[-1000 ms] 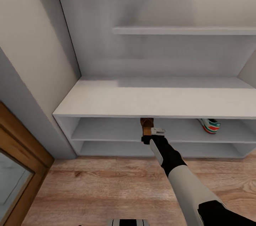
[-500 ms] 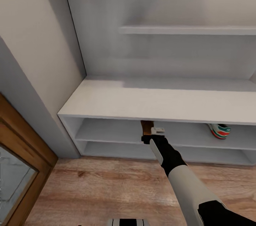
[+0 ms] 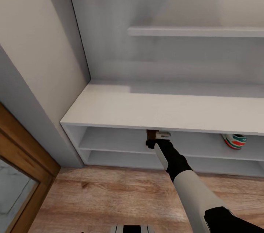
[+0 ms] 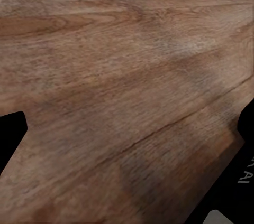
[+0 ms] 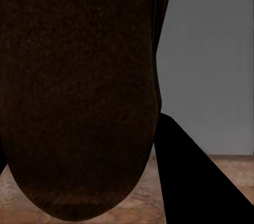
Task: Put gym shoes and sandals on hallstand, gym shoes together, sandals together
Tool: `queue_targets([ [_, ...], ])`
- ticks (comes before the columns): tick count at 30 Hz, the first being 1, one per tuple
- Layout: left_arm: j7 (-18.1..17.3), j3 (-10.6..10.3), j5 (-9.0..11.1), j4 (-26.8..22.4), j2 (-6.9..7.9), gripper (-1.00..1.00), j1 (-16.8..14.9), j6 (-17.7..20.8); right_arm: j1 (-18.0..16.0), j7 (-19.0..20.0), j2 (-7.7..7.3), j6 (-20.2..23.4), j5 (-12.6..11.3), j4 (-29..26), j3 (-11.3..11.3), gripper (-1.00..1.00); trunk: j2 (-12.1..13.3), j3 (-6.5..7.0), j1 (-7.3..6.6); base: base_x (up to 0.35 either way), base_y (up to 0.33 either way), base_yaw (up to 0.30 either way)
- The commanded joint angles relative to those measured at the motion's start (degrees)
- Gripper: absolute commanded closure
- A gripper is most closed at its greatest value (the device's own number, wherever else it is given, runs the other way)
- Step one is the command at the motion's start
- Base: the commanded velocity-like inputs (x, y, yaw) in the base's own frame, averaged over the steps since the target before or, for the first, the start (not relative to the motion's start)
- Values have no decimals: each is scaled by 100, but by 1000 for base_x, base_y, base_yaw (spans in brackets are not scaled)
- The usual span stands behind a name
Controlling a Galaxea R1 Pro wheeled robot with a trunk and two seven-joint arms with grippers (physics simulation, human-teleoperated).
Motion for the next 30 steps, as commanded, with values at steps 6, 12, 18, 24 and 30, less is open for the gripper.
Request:
queue_targets([
  [6,-33,8,19,5,0,-100,-3,-9,-2,-62,0,15,-73,-7,5,100,-2,-5,0,137,1,0],
  [12,-33,8,18,6,0,-100,-3,-9,-2,-62,0,13,-73,-12,-5,100,-2,-5,0,24,0,0],
  [18,-36,8,19,7,0,-100,-3,-9,-2,-62,0,14,-73,-15,-10,-100,-2,-5,0,1,0,0],
  [24,-41,8,21,7,0,-100,-3,-9,-2,-62,0,15,-73,-16,-11,-100,-2,-5,0,-11,0,0],
  [30,-42,8,22,9,0,-100,-3,-9,-2,-62,0,15,-73,-11,-2,-100,-2,-5,0,-249,0,0],
])
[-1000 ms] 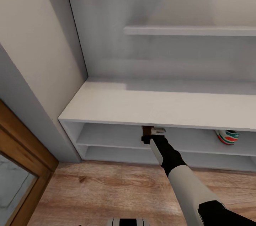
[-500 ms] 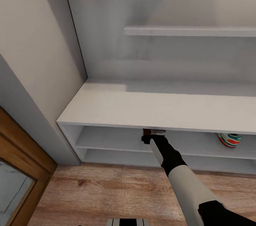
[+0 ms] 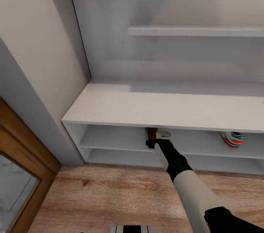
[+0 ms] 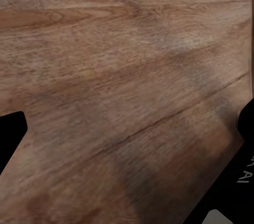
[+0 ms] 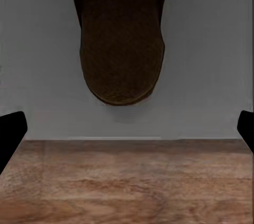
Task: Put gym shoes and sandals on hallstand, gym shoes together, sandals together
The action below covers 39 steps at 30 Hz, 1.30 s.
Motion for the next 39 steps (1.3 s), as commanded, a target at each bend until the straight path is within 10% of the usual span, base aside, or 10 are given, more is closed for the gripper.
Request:
queue_targets([
  [1,-33,8,22,6,0,-100,-3,-9,-2,-53,0,14,-60,-5,12,-100,-2,-4,-4,-321,0,0],
  [39,12,221,11,46,-3,-100,-3,-6,57,-43,0,-2,-25,112,30,-100,-2,-3,-4,-305,-87,-2],
])
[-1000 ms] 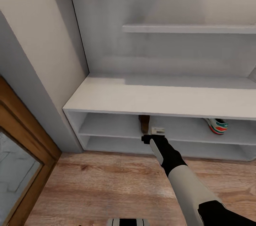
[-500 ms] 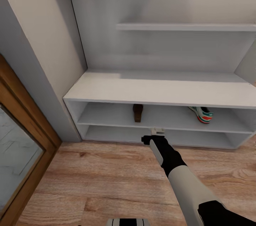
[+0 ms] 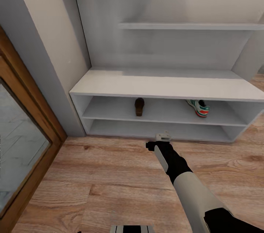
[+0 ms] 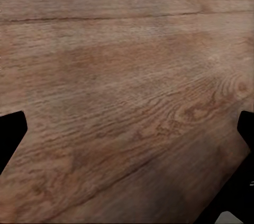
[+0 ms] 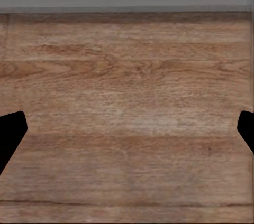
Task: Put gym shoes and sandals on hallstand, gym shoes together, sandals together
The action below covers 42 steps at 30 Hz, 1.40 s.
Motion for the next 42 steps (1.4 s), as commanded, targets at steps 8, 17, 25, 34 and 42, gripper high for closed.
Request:
queue_targets([
  [8,-15,302,12,32,-28,-100,-3,-8,196,-34,0,-19,-63,289,14,-100,-2,23,-4,-144,-3,-123],
  [17,234,861,7,63,-66,-100,-3,-20,834,615,-890,-910,-78,744,17,-100,-2,35,-4,-6,0,-47],
  [25,351,1065,13,110,-61,-100,-3,-37,1157,2040,-1518,-2400,155,1860,22,-100,-2,36,-4,-1,0,-4],
  [34,565,1653,20,300,-72,-100,-3,-83,1195,2974,-1862,-4283,221,3497,22,-100,-2,36,-4,0,0,0],
  [42,585,1701,-19,325,-102,-100,-3,-90,1452,3160,-1926,-5077,214,3795,22,-100,-2,36,-4,0,0,0],
])
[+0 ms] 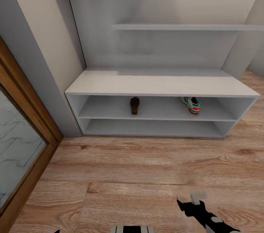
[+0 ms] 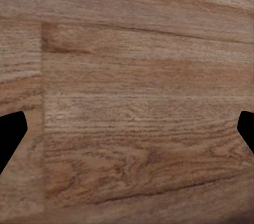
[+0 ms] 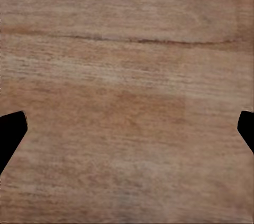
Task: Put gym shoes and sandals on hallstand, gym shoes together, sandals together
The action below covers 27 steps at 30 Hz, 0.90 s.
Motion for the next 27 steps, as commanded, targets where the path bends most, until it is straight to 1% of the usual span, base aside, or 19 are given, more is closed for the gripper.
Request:
queue_targets([
  [1,-41,19,10,8,-10,-100,-5,-5,35,31,-1,-63,-62,18,45,-100,-2,-4,-1,0,0,0],
  [2,-41,20,4,7,-23,-100,-5,-5,68,39,1,-98,-62,28,45,-100,-2,-4,-1,0,0,0],
  [3,-39,29,-14,4,-93,-100,-5,-12,173,57,19,-208,-63,57,45,-100,-2,-4,-1,0,0,0],
  [10,-38,31,-24,4,-112,-100,-5,-7,269,67,27,-263,-75,63,42,-100,-2,-4,-1,0,0,0],
  [14,-38,36,-25,4,-110,-100,-5,-3,342,67,31,-491,-86,65,37,-100,-2,-4,-1,0,0,0],
  [15,-38,40,-2,4,-99,-100,-5,-4,360,48,36,-624,-87,65,36,-100,-2,-4,-1,0,0,0],
  [27,-38,40,8,1,-89,-100,-5,-6,364,19,26,-649,-105,57,10,-100,-2,-4,-1,0,0,0],
])
